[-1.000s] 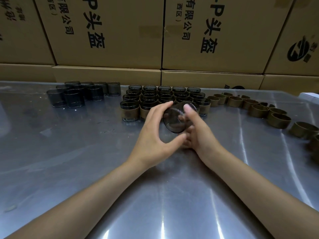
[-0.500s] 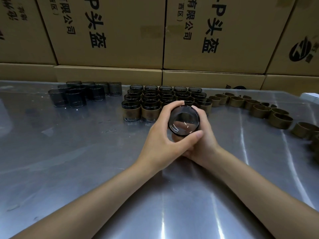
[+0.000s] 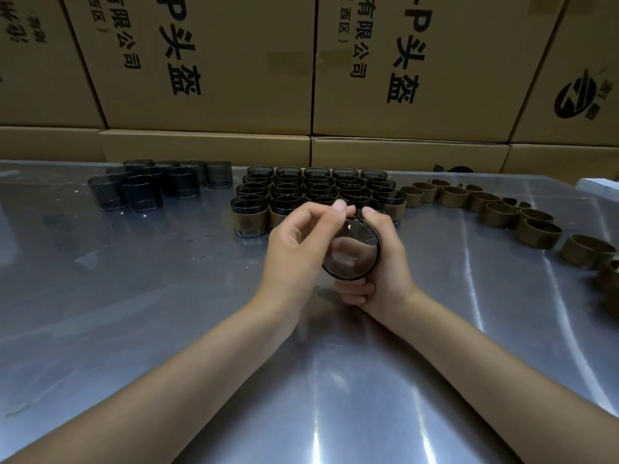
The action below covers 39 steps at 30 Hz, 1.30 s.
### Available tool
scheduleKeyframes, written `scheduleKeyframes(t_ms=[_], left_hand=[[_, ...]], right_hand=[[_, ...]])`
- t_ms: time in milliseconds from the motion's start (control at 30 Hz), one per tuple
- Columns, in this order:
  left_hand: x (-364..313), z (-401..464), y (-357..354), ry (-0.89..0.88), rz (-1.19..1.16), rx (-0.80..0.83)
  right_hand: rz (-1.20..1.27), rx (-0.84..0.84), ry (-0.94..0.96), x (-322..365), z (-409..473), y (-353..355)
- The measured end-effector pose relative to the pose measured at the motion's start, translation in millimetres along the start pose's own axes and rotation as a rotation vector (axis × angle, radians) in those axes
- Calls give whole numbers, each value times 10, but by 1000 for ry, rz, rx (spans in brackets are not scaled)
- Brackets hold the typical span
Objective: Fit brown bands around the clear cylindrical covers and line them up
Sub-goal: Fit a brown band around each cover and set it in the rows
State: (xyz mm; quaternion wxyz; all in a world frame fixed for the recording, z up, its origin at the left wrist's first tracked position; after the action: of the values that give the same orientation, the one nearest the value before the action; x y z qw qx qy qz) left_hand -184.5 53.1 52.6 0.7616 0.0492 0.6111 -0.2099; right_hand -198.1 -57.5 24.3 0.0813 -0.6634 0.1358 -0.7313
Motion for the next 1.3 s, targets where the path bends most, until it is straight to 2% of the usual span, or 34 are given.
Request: scheduleKeyframes(t_ms=[300, 467, 567, 667, 800, 900, 967, 1033, 1200, 1300], left_hand=[[-27, 91, 107, 69, 40, 422], [-27, 102, 145, 9, 78, 475], [-5, 104, 127, -42, 140, 432], [0, 72, 80, -143, 245, 322], [32, 4, 15, -215, 274, 155], [49, -20, -5, -169, 180, -14], [56, -7, 3, -57, 87, -75], [63, 18, 28, 45, -11, -102], [71, 74, 68, 20, -34, -59], [143, 101, 119, 78, -58, -44]], right_hand=[[186, 195, -123, 69, 9, 130], [214, 186, -135, 43, 19, 139], [234, 79, -124, 61, 9, 88], [200, -59, -64, 56, 3, 37], [92, -112, 10, 16, -7, -60], [-40, -125, 70, -12, -37, -142], [-113, -133, 102, -27, -49, -169], [-141, -120, 119, -32, -55, -173], [-171, -105, 105, -32, -44, -134], [-220, -112, 202, -13, -42, -98]])
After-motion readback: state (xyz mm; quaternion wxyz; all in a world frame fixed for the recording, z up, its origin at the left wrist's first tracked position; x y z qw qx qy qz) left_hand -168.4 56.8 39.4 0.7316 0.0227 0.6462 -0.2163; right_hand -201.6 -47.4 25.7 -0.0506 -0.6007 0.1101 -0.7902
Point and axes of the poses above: each hand's wrist, its own z-axis towards the middle knuckle, its own y-axis out of the back of the hand, x = y × z, the point moved 2 cm from there along z, towards the middle knuckle, and after that the axes turned 7 degrees about y, right-handed, at the moved point
